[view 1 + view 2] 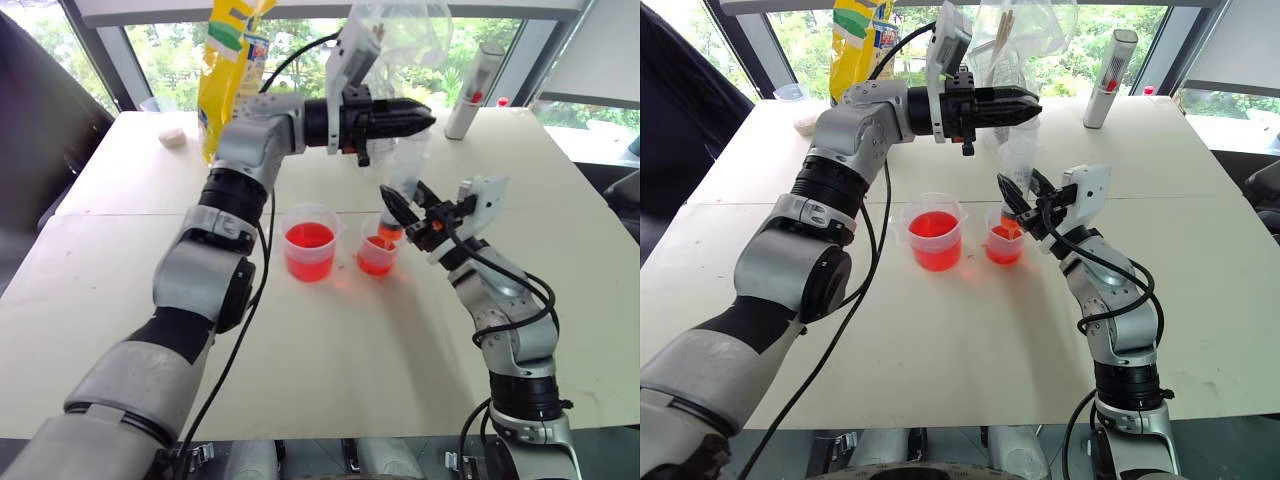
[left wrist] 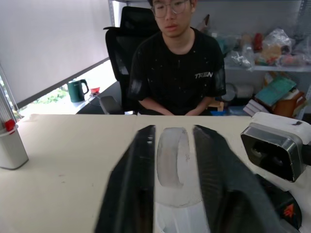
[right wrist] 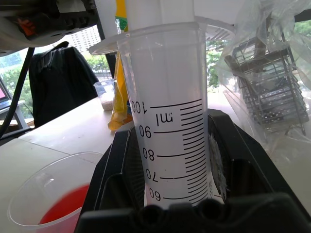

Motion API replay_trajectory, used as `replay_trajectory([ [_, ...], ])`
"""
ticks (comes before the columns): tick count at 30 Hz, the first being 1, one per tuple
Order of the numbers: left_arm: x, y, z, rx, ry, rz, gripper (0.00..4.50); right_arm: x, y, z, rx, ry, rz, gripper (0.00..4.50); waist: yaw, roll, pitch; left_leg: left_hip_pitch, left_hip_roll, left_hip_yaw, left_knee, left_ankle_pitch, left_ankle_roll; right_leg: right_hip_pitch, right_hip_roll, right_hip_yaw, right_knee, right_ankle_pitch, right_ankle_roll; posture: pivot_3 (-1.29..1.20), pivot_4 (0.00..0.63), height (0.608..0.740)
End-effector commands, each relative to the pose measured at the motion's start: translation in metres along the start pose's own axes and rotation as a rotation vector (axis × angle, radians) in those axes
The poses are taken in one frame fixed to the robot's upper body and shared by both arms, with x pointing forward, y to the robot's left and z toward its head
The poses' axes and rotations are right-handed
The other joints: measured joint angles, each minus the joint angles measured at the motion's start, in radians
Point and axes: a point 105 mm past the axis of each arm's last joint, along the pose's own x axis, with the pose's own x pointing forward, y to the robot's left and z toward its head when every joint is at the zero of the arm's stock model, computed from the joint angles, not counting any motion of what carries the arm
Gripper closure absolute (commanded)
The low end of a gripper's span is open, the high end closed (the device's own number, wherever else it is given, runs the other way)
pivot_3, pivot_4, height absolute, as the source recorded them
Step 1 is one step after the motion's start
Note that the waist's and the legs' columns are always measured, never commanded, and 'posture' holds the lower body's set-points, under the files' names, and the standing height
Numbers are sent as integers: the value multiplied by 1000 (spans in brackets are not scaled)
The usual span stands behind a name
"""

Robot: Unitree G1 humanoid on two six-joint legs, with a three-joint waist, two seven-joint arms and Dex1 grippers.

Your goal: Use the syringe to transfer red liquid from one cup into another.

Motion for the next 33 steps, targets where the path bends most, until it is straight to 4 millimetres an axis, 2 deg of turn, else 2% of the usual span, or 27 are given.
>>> replay_trajectory([
  [1, 1, -2, 16, 58, -16, -7, 4463, 2, 3, 16, -28, -59, 21, 3096, 0, 0, 0, 0, 0, 0, 0, 0, 0, 0, 0, 0, 0, 0, 0, 0, 150, 739],
  [7, -1, -7, 7, 66, 19, -46, 4463, 4, 2, 20, -42, -65, 26, 3096, -1, 0, 0, 0, 0, 0, 0, 0, 0, 0, 0, 0, 0, 0, 0, 0, 150, 739],
  [18, -6, -11, -19, 63, 68, -48, 4463, 6, 5, 51, -55, -112, 55, 3096, 0, 0, 0, 0, 0, 0, 0, 0, 0, 0, 0, 0, 0, 0, 0, 0, 150, 739],
  [33, -10, -17, -60, -7, 110, -26, 4463, 1, 8, 76, -79, -119, 86, 3096, 1, 0, 0, 0, 0, 0, 0, 0, 0, 0, 0, 0, 0, 0, 0, 0, 150, 739],
])
